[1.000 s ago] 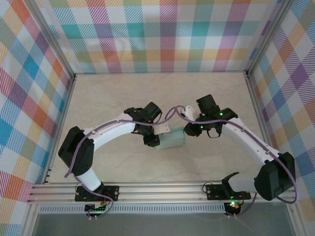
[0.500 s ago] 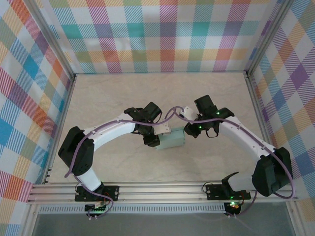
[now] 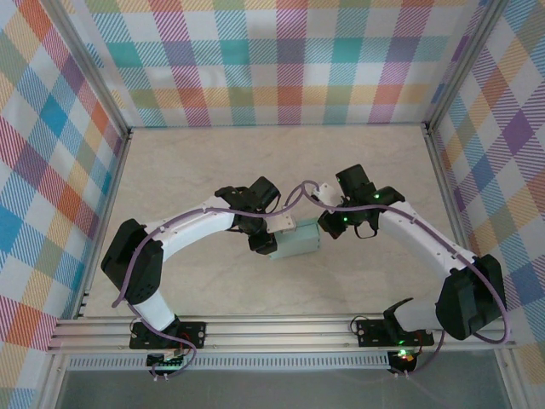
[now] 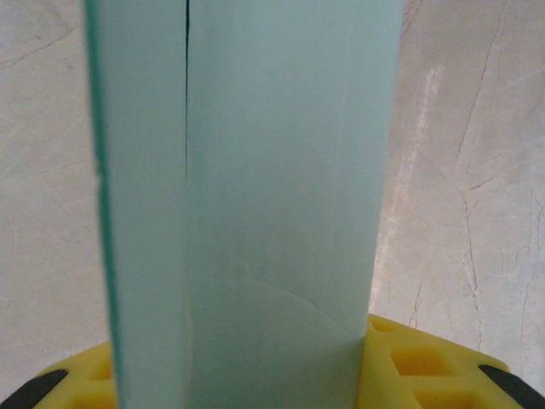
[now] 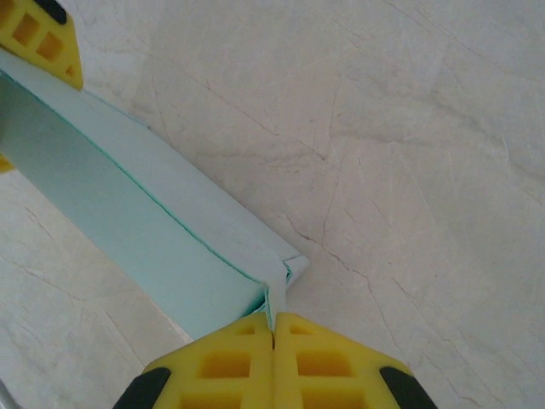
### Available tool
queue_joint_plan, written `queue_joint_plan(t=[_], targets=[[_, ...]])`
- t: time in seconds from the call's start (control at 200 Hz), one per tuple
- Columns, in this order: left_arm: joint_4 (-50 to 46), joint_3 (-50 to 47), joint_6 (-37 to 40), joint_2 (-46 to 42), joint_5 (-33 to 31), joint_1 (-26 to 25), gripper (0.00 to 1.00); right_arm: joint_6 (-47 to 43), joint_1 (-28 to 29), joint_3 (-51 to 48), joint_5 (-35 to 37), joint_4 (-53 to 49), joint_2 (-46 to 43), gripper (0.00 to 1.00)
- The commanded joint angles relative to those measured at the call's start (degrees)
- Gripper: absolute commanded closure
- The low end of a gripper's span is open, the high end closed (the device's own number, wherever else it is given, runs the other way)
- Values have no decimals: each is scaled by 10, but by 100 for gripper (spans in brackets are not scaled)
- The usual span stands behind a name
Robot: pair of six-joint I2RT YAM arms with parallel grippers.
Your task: Fold the paper box
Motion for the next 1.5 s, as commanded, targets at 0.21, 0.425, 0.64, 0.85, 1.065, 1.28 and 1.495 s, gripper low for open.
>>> queue_joint_plan(t=[0.21,0.425,0.64,0.85,1.065,1.28,1.495], targets=[[4,-3,-9,14,-6,-2,63,219,65,-52,95,71,-49,100],[4,1,-12,18,-16,-7,63,294,114,-88,177,111,-63,100],[11,-4,-13,14,-26,-12,61,356,133,-94,223,118,-65,100],[17,-7,-17,11,-43,-17,60,410,154,-114,243,126,-61,100],[16,-7,-19,11,-51,-21,60,429,166,-137,273,124,-67,100],[20,-10,-23,7,-54,-21,58,446,165,-150,289,121,-71,100],[47,-23,-41,-18,-51,-22,33,431,166,-163,298,141,-80,100]])
